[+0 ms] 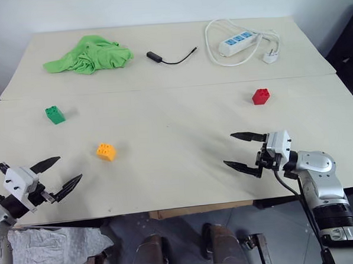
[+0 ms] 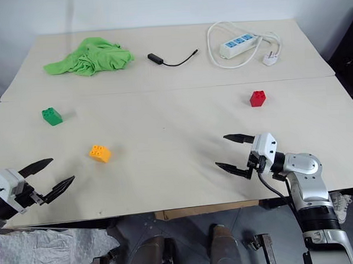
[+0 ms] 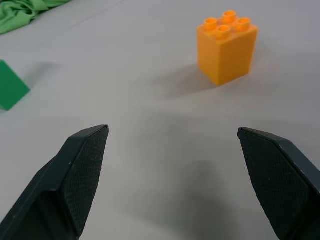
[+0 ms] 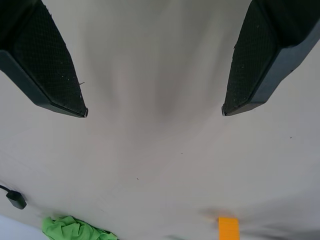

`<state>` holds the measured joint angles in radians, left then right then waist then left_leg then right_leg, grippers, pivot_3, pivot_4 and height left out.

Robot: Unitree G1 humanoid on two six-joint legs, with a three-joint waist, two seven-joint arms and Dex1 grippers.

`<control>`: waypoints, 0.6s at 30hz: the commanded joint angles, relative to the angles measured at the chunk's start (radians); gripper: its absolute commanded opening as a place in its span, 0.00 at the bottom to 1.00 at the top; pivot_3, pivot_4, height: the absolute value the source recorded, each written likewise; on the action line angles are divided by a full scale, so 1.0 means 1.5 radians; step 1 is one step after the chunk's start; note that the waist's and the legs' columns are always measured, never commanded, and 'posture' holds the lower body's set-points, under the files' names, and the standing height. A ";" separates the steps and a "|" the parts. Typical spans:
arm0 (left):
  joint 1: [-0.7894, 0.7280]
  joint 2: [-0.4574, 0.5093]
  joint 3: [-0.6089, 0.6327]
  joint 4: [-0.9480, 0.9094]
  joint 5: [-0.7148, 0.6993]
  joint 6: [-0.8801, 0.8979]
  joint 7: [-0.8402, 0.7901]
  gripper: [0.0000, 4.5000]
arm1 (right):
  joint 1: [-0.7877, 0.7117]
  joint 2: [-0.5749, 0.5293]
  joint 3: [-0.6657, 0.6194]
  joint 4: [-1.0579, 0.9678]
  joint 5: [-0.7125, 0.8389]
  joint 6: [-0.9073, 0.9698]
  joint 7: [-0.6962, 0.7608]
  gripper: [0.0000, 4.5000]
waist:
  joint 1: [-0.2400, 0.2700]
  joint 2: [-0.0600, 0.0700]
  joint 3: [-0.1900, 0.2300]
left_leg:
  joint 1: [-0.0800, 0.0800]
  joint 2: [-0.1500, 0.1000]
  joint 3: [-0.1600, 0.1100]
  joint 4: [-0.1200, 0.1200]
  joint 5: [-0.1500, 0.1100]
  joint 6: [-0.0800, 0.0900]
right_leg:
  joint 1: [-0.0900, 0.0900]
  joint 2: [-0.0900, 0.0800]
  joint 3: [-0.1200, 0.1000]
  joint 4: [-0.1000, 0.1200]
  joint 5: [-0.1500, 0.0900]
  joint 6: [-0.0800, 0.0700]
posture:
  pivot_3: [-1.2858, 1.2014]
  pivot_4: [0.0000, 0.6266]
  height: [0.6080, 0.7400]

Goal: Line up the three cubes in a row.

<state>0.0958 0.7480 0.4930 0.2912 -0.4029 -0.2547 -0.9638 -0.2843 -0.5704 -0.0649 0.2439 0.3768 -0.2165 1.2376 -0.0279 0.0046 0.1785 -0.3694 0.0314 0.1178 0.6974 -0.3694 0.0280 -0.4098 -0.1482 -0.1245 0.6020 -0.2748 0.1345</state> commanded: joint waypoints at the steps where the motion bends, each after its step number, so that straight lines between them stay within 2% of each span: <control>1: 0.001 0.004 0.011 -0.018 -0.008 0.002 0.004 0.97 | 0.000 0.005 -0.002 -0.020 0.015 -0.001 0.004 1.00 | 0.000 0.000 0.000 | 0.000 0.000 0.000 0.000 0.000 0.000 | 0.000 0.000 0.000 0.000 0.000 0.000 | 0.52 0.24 1.00; 4: -0.016 -0.002 0.024 -0.062 -0.073 0.075 0.007 0.97 | 0.006 0.007 -0.012 -0.023 0.017 -0.001 -0.013 1.00 | 0.001 0.000 0.000 | 0.000 0.000 0.000 0.000 0.000 0.000 | 0.000 0.000 0.000 0.000 0.000 0.000 | 0.52 0.24 1.00; 6: -0.026 0.008 0.034 -0.139 -0.168 0.174 -0.007 0.97 | 0.022 0.009 -0.035 -0.031 0.019 -0.006 -0.045 1.00 | 0.003 -0.001 0.000 | 0.000 0.000 -0.001 0.000 0.000 0.000 | 0.000 0.000 0.000 0.001 0.000 0.000 | 0.52 0.24 1.00; 8: -0.059 0.011 0.021 -0.236 -0.213 0.229 0.024 0.97 | 0.058 0.012 -0.086 -0.065 0.048 0.007 -0.096 1.00 | 0.008 -0.001 0.000 | 0.000 0.000 -0.003 0.001 0.000 0.000 | 0.000 -0.001 0.000 0.002 0.000 0.000 | 0.52 0.24 1.00; 13: -0.125 0.004 -0.099 -0.362 -0.200 0.299 0.022 0.97 | 0.152 0.028 -0.227 -0.143 0.075 0.032 -0.262 1.00 | 0.018 0.000 -0.001 | 0.000 -0.002 -0.002 0.001 0.000 0.000 | 0.000 -0.001 0.002 0.002 0.000 0.000 | 0.52 0.24 1.00; 18: -0.186 -0.012 -0.217 -0.324 -0.113 0.277 -0.013 0.97 | 0.245 0.051 -0.294 -0.160 0.034 0.030 -0.379 1.00 | 0.016 0.001 -0.001 | 0.001 -0.002 0.001 0.001 0.000 0.000 | 0.000 0.002 0.003 0.002 0.000 0.000 | 0.52 0.24 1.00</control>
<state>-0.1586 0.7361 0.1874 -0.2073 -0.6133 0.1907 -0.9700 0.0728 -0.5038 -0.4797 0.0378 0.4393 -0.1696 0.7181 -0.0034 0.0055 0.1768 -0.3682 0.0285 0.1205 0.6988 -0.3696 0.0266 -0.4098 -0.1436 -0.1199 0.6044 -0.2753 0.1335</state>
